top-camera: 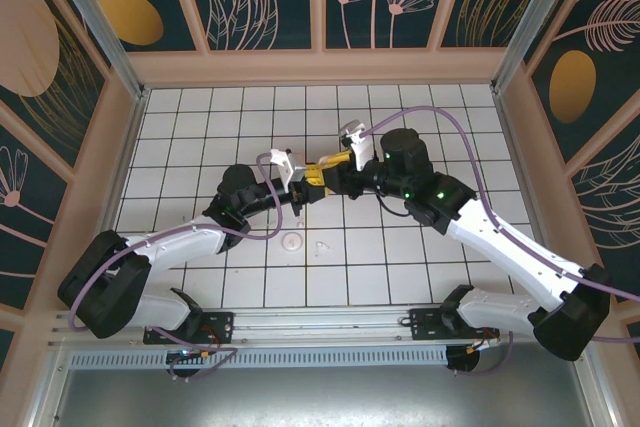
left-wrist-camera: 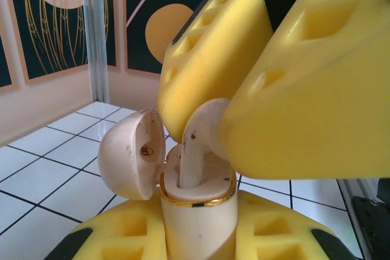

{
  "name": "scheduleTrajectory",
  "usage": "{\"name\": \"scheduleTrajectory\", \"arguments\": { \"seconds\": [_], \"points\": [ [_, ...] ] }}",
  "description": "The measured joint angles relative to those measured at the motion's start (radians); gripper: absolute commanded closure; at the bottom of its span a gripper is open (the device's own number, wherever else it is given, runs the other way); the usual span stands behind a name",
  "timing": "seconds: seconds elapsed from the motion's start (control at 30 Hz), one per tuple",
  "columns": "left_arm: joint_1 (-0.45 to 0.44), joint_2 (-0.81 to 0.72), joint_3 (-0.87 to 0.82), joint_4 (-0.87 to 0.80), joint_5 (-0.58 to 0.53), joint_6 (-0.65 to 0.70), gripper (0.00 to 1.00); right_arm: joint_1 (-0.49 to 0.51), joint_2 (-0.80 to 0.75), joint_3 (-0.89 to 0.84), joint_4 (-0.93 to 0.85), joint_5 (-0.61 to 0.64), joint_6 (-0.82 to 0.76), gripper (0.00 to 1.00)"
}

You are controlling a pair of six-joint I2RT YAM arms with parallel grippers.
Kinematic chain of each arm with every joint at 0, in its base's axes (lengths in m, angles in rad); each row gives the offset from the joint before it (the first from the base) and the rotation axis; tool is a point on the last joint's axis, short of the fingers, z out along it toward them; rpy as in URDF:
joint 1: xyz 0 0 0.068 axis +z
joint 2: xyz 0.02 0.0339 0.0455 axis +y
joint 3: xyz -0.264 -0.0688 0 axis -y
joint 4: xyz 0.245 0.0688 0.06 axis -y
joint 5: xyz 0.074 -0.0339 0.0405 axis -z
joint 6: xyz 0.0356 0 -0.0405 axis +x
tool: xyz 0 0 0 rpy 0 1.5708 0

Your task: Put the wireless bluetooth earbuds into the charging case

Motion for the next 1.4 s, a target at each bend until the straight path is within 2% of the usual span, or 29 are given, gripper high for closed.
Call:
{"name": "scheduleTrajectory", "arguments": {
  "seconds": [0.53,1.4],
  "points": [
    [0.000,0.010,0.000,0.053,-0.018,-0.075,0.87,-0.027,0.035,0.041,-0.001,0.016,0.078,0.61],
    [0.001,0.027,-0.001,0.113,-0.029,-0.104,0.87,-0.067,0.060,0.077,-0.016,-0.048,0.149,0.56]
  ]
}}
